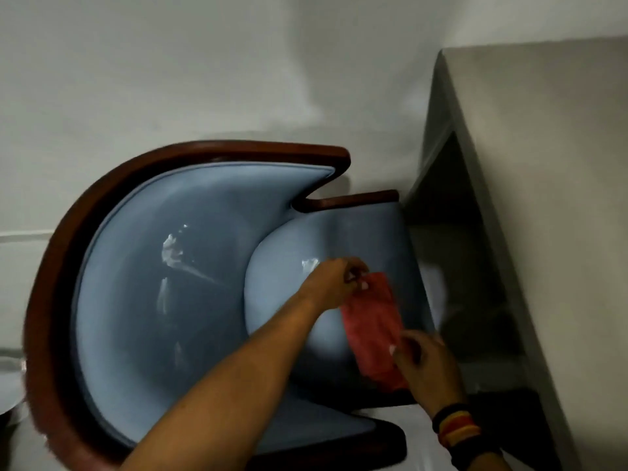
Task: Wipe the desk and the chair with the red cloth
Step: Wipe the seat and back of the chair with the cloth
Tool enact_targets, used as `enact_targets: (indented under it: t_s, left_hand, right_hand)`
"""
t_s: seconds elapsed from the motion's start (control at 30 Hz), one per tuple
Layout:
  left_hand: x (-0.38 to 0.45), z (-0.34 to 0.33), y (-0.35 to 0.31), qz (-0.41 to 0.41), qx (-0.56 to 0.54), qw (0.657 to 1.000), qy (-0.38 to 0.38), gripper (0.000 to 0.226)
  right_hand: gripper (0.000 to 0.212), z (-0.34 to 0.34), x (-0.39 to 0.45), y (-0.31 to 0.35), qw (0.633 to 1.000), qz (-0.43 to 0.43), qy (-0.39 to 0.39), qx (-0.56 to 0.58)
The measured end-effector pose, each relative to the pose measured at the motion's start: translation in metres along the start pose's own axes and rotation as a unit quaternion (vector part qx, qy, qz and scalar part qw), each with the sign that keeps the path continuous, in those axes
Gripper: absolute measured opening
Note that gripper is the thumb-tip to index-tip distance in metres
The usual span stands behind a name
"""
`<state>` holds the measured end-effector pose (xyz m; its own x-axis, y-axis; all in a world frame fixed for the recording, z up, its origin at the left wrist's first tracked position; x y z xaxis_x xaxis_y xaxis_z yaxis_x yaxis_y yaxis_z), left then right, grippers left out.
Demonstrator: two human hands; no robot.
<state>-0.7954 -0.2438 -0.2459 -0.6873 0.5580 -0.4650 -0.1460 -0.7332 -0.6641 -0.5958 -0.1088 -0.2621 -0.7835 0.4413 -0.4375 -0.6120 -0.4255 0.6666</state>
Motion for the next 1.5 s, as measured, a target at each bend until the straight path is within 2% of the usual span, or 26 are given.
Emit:
enact_targets:
  t_s: [0.1, 0.17, 0.23, 0.27, 0.4, 0.47, 0.53, 0.67, 0.73, 0.8, 0.83, 0.9, 1.0, 1.03, 1.1, 1.17, 1.23, 1.37, 1.43, 1.5]
  left_hand:
    - [0.017, 0.025, 0.069, 0.039, 0.046, 0.984, -0.165, 0.040]
    - [0.017, 0.042, 0.122, 0.063, 0.126, 0.958, -0.249, 0.044]
    - [0.020, 0.042, 0.172, 0.081, 0.169, 0.948, -0.257, 0.051]
    - [0.021, 0.037, 0.191, 0.079, 0.168, 0.950, -0.251, 0.054]
    - [0.025, 0.024, 0.218, 0.038, 0.130, 0.946, -0.293, 0.056]
    - [0.027, 0.024, 0.222, 0.029, 0.120, 0.942, -0.311, 0.056]
    - [0.026, 0.024, 0.224, 0.025, 0.111, 0.941, -0.318, 0.056]
    - [0.026, 0.026, 0.222, 0.023, 0.109, 0.944, -0.312, 0.055]
    - [0.023, 0.028, 0.220, 0.019, 0.106, 0.943, -0.314, 0.054]
    - [0.023, 0.029, 0.220, 0.014, 0.108, 0.943, -0.313, 0.054]
    - [0.023, 0.028, 0.221, 0.015, 0.109, 0.943, -0.314, 0.054]
    - [0.023, 0.026, 0.223, 0.015, 0.109, 0.942, -0.316, 0.054]
    - [0.023, 0.026, 0.226, 0.013, 0.109, 0.940, -0.321, 0.054]
    - [0.023, 0.025, 0.226, 0.014, 0.111, 0.940, -0.324, 0.054]
    - [0.023, 0.025, 0.225, 0.015, 0.115, 0.938, -0.327, 0.054]
    - [0.023, 0.025, 0.225, 0.018, 0.119, 0.936, -0.331, 0.054]
    - [0.024, 0.024, 0.225, 0.021, 0.124, 0.936, -0.330, 0.055]
    - [0.025, 0.026, 0.225, 0.025, 0.120, 0.938, -0.324, 0.055]
    - [0.025, 0.026, 0.221, 0.026, 0.115, 0.942, -0.315, 0.055]
    - [0.023, 0.028, 0.219, 0.026, 0.115, 0.942, -0.314, 0.055]
  right_hand:
    - [0.067, -0.041, 0.038, 0.004, 0.977, 0.110, -0.018, -0.181]
    - [0.081, -0.087, 0.061, 0.011, 0.943, 0.185, 0.019, -0.275]
    - [0.081, -0.127, 0.081, 0.000, 0.910, 0.201, 0.043, -0.359]
    - [0.077, -0.134, 0.092, -0.002, 0.903, 0.202, 0.022, -0.379]
    - [0.072, -0.130, 0.164, 0.029, 0.914, 0.170, -0.073, -0.360]
    - [0.072, -0.138, 0.204, 0.067, 0.919, 0.180, -0.085, -0.340]
    - [0.068, -0.158, 0.217, 0.100, 0.908, 0.216, -0.078, -0.350]
    - [0.065, -0.209, 0.151, 0.100, 0.862, 0.359, 0.013, -0.357]
    - [0.066, -0.232, 0.081, 0.067, 0.821, 0.440, 0.084, -0.355]
    - [0.068, -0.227, 0.027, 0.016, 0.789, 0.475, 0.117, -0.373]
    - [0.071, -0.212, 0.016, -0.010, 0.788, 0.464, 0.117, -0.387]
    - [0.079, -0.164, 0.031, -0.046, 0.818, 0.384, 0.088, -0.418]
    - [0.069, -0.087, 0.095, -0.061, 0.912, 0.199, -0.007, -0.359]
    - [0.065, -0.071, 0.121, -0.054, 0.931, 0.159, -0.041, -0.326]
    - [0.064, -0.057, 0.177, -0.026, 0.947, 0.104, -0.096, -0.289]
    - [0.068, -0.065, 0.226, 0.017, 0.942, 0.075, -0.133, -0.298]
    - [0.069, -0.097, 0.253, 0.064, 0.934, 0.087, -0.141, -0.317]
    - [0.069, -0.187, 0.224, 0.134, 0.914, 0.216, -0.085, -0.334]
    - [0.070, -0.214, 0.182, 0.132, 0.888, 0.302, -0.018, -0.347]
    - [0.066, -0.209, 0.145, 0.105, 0.862, 0.363, 0.024, -0.354]
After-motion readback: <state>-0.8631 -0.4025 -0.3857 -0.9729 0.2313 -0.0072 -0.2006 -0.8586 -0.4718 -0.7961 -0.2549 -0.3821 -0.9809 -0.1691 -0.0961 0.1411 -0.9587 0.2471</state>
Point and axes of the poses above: each hand's wrist, its own x-axis towards the middle knuckle, its own z-axis out of the back of the hand, y = z × x, the point moved 9 cm from there along x, towards the middle knuckle, and after that the axes turned 2 degrees about z, right-handed, at the moved point
